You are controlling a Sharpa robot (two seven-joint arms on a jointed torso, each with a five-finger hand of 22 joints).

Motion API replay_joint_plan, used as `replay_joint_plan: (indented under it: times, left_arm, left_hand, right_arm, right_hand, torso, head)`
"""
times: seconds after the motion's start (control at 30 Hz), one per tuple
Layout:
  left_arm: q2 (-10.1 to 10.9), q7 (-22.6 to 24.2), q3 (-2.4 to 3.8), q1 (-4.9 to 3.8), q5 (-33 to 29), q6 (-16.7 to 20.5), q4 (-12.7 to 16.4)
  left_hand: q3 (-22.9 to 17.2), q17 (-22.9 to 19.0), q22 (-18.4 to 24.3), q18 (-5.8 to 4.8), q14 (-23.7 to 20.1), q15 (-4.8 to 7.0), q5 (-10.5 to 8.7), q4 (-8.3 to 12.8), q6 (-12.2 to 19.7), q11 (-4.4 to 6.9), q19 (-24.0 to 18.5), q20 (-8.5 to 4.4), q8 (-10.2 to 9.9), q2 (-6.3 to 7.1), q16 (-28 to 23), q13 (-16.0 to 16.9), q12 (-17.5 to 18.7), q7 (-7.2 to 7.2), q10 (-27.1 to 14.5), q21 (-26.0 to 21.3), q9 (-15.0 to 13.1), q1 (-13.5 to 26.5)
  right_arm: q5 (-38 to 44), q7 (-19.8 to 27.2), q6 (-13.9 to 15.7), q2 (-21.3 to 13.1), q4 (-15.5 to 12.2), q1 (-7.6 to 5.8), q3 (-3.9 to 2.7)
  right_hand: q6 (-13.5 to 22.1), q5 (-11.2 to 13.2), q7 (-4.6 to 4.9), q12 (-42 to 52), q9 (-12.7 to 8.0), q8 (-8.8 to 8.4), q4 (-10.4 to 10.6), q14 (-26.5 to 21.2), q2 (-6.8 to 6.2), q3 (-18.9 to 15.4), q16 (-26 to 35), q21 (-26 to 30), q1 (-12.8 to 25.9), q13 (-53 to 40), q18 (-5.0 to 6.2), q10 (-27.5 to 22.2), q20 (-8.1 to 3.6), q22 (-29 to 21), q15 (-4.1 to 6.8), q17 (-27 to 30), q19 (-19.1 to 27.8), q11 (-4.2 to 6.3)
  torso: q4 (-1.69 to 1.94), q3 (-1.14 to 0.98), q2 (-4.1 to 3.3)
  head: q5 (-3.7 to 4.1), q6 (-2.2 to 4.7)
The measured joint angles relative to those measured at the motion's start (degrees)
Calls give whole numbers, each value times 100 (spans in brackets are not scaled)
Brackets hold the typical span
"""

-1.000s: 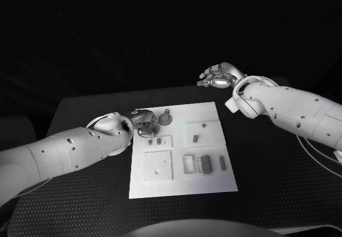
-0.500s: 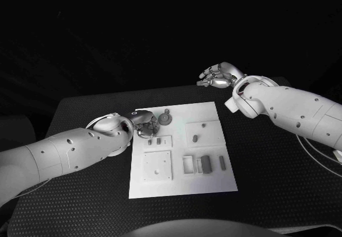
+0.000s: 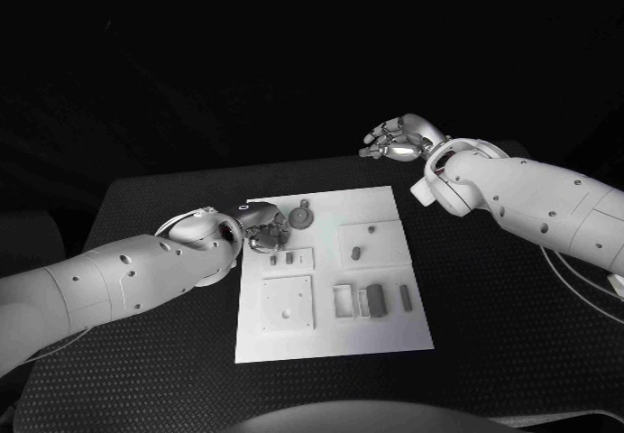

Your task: Assemble the parts on the task board

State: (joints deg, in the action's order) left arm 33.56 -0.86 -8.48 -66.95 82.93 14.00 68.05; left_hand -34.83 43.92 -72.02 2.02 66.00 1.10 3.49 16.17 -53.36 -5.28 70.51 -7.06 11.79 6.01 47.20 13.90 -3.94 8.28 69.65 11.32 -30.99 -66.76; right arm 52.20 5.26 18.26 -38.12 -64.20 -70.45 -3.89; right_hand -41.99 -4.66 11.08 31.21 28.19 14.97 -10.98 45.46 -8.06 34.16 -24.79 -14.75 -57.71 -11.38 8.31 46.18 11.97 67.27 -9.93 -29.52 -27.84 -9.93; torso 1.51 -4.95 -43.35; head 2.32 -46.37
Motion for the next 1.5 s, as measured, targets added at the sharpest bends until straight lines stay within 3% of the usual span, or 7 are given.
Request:
replay_joint_plan:
  times: [0.63, 0.73, 0.83, 1.0, 1.13, 1.37, 1.5]
  left_arm:
    - [271, -6, 33, -9, -52, 38, -137]
    - [340, -7, 118, 2, -109, 38, -254]
    - [460, -8, 222, -17, -401, 46, -369]
    - [628, 79, 287, -241, -1461, 126, -538]
    - [802, 291, 304, -349, -2654, 197, -542]
    - [992, 743, 312, -385, -4976, 170, -502]
    - [1057, 988, 317, -387, -5704, 97, -406]
  left_hand:
    - [20, 80, -39, 20, -40, -40, 0, -20, 528, -39, 33, 53, -203, 117, -62, 7, 0, -62, -209, -85, 121, 19]
    - [20, 99, -50, 17, -41, -41, 0, -20, 485, -72, 12, 73, -166, 139, -62, -7, 2, -19, -301, -87, 110, -3]
    - [-35, 125, -65, 11, -61, -61, 0, 13, 347, -89, 3, 82, -51, 79, -85, -9, 2, 71, -367, -111, 71, -78]
    - [-54, 133, -78, 1, -101, -101, 0, 5, 239, -117, -39, 125, 14, 78, -131, 20, -92, 123, -396, -163, 47, -124]
    - [65, 120, -73, 21, -242, -64, 0, -71, 185, -9, -163, 173, 141, 54, -274, 194, -431, 169, -140, -293, 9, 104]
    - [505, -70, 114, 19, -633, -179, 0, -27, 231, -126, -565, 213, 314, -60, -693, 327, -643, 112, -551, -693, -13, 558]
    - [564, -212, 294, 23, -748, -272, 0, 21, 251, -188, -759, 305, 368, -133, -977, 302, -643, 92, -651, -756, -13, 676]
  right_arm:
    - [7, -4, 1, -16, 0, 1, 1]
    - [43, -7, 0, -31, -11, 7, -2]
    - [137, -7, -10, -60, -12, 16, -1]
    - [741, -7, -148, -184, -16, 37, 2]
    - [1525, -5, -420, -328, -32, 47, 25]
    - [2704, -35, -694, -517, -303, 232, 88]
    - [3270, -92, -740, -575, -540, 293, 158]
  right_hand:
    - [0, 0, 0, 0, -12, 21, -16, -15, -23, -16, 33, 45, -23, 51, 4, 0, -20, 41, -15, -24, 20, 0]
    - [0, 0, 0, 0, -12, 51, -134, 79, 32, 16, 22, 44, -214, 80, 6, -10, -38, 78, 7, -77, -32, -32]
    - [-69, 0, 2, 93, -11, 117, -351, 499, 205, 90, -191, -58, -466, 94, 7, 159, -69, 124, 181, -224, -448, 15]
    - [-224, 0, 28, 133, 0, 204, -499, 872, 308, 198, -337, -126, -657, 120, 195, 426, -85, 134, 352, -357, -844, 125]
    - [-462, 0, -20, -196, 2, 287, -488, 1312, 308, 209, -468, -181, -657, 260, 368, 913, -102, 126, 567, -558, -1347, 249]
    - [-660, 0, -83, -740, -23, 351, -491, 1933, 247, 239, -645, -280, -596, 401, 596, 1521, -133, 130, 843, -852, -2042, 360]
    - [-730, 0, -113, -931, -44, 351, -435, 2107, 169, 235, -704, -280, -518, 424, 595, 1718, -158, 147, 937, -973, -2261, 394]
  torso:
    - [-1, 2, 2]
    - [-1, 3, 2]
    - [0, 3, 2]
    - [1, 9, 11]
    - [9, 15, 24]
    - [12, 42, 56]
    - [12, 65, 82]
  head:
    - [17, 20]
    - [19, 43]
    - [4, 86]
    - [-27, 159]
    - [-65, 221]
    - [-90, 320]
    - [-98, 371]
